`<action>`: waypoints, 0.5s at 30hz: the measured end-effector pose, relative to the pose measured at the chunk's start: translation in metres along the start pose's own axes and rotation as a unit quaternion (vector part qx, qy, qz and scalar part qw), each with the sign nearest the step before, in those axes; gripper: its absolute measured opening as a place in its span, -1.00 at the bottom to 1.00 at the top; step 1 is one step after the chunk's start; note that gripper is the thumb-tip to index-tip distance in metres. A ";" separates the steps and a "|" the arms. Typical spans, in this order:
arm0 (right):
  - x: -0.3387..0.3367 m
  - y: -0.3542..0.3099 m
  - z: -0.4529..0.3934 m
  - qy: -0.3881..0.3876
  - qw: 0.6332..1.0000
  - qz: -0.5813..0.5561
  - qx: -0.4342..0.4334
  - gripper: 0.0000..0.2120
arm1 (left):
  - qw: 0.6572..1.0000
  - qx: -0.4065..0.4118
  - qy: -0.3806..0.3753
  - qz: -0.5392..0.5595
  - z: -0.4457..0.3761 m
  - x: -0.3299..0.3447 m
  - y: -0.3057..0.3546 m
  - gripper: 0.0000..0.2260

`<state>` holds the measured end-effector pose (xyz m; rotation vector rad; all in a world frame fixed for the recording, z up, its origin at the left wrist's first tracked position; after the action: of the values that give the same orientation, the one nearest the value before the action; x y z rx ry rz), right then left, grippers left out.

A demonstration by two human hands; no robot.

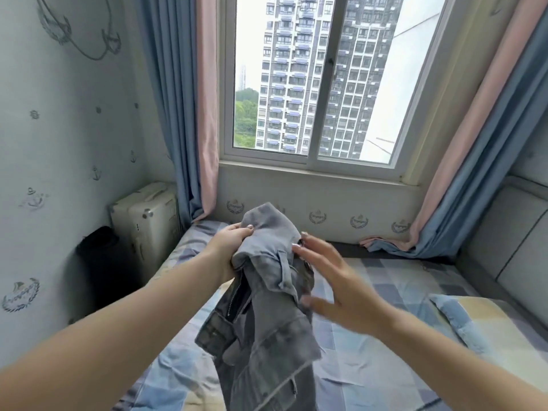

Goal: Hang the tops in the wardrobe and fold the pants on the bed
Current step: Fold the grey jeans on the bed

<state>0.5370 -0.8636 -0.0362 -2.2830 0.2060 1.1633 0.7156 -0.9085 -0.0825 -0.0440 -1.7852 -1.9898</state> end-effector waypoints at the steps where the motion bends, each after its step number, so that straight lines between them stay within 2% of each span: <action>1: 0.009 -0.001 0.013 -0.023 0.999 -0.024 0.010 -0.28 | 1.000 -0.019 -0.011 0.007 -0.003 0.003 -0.002 -0.79; 3: 0.018 -0.003 0.026 -0.027 0.995 -0.083 0.047 -0.16 | 0.998 -0.046 -0.029 0.007 -0.004 0.010 -0.006 -0.78; 6: 0.020 0.010 0.016 0.002 0.977 -0.151 0.151 -0.08 | 0.997 -0.060 -0.047 -0.029 -0.007 0.018 -0.012 -0.78; 8: 0.016 0.026 0.003 0.026 0.965 -0.150 0.215 -0.20 | 0.995 -0.058 -0.061 -0.057 -0.009 0.022 -0.013 -0.79; 10: 0.006 0.034 -0.011 0.067 0.961 -0.130 0.235 -0.43 | 0.994 -0.055 -0.081 -0.053 -0.007 0.027 -0.010 -0.83; 11: 0.001 0.038 -0.015 0.103 0.950 -0.165 0.245 -0.52 | 0.994 -0.056 -0.089 -0.036 -0.007 0.027 -0.009 -0.91; 12: -0.005 0.044 -0.019 0.147 0.929 -0.220 0.260 -0.59 | 0.993 -0.059 -0.101 -0.010 -0.005 0.025 -0.008 -0.90; 14: -0.017 0.058 -0.028 0.224 0.866 -0.332 0.301 -0.69 | 0.987 -0.090 -0.131 0.015 -0.005 0.017 -0.018 -0.52; 15: -0.020 0.064 -0.035 0.252 0.822 -0.399 0.317 -0.74 | 0.981 -0.102 -0.167 0.004 -0.004 0.014 -0.026 -0.45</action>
<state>0.5255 -0.9383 -0.0311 -1.7032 -0.1545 0.0126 0.6946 -0.9153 -0.1028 -0.4748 -1.7580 -2.2570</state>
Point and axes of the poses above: each hand's wrist, its own z-axis away from the middle knuckle, its own x-axis out of the palm, y = z × x, the point moved 10 cm from there along -z, towards the middle knuckle, and after that the axes turned 3 degrees about y, right-handed, at the moved point
